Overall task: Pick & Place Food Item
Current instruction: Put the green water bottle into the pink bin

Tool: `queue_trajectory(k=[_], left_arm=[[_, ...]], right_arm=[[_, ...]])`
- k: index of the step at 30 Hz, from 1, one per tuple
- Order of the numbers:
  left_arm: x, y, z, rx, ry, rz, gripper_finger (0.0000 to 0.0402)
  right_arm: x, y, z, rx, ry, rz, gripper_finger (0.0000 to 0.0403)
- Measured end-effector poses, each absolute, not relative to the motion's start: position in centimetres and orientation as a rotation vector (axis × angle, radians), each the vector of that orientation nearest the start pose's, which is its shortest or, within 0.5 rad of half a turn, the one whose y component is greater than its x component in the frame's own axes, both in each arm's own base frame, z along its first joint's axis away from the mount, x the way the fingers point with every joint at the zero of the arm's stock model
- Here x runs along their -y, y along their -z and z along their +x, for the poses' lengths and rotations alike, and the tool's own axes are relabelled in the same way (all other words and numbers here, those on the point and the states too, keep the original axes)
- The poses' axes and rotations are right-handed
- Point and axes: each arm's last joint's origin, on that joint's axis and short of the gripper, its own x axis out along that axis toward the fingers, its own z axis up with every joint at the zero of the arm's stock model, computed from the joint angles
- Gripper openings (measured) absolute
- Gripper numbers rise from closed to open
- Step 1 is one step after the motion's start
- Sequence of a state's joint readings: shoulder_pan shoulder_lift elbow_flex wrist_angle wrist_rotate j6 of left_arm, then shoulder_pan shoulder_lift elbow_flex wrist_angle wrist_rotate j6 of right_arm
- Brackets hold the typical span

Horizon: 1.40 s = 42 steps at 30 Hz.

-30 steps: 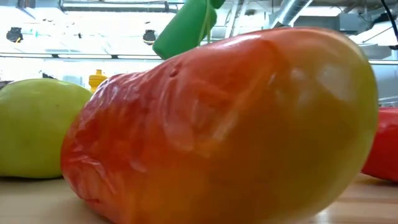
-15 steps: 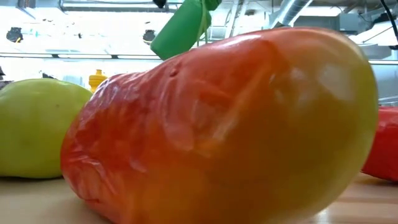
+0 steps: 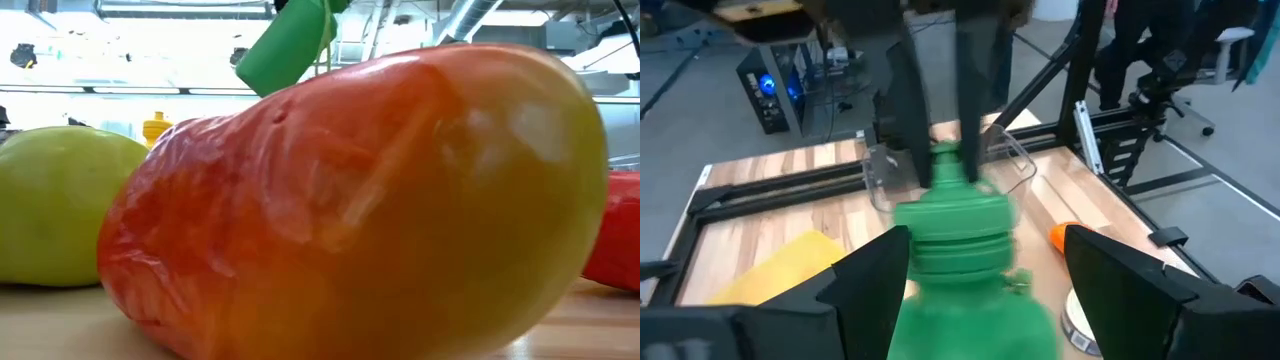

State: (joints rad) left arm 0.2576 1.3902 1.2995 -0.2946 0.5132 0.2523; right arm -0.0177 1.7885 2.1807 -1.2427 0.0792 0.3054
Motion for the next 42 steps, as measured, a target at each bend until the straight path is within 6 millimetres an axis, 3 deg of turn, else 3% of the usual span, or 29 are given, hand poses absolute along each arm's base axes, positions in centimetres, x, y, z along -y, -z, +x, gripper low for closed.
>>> queue_trajectory(k=[17, 30, 42], left_arm=[[-5.8, -35.5, 31.7, -0.333, 0.308, 0.101, 0.0257], [-5.7, -34.5, 32.8, -0.360, 0.310, 0.029, 0.0218], [-5.7, -35.2, 32.4, -0.335, 0.284, -0.012, 0.0199]], right_arm=[[0.4, -43.9, 34.5, -0.819, 0.183, 0.212, 0.0041], [0.4, -43.8, 34.6, -0.818, 0.178, 0.208, 0.0041], [-0.4, -44.1, 34.6, -0.795, 0.162, 0.194, 0.0083]])
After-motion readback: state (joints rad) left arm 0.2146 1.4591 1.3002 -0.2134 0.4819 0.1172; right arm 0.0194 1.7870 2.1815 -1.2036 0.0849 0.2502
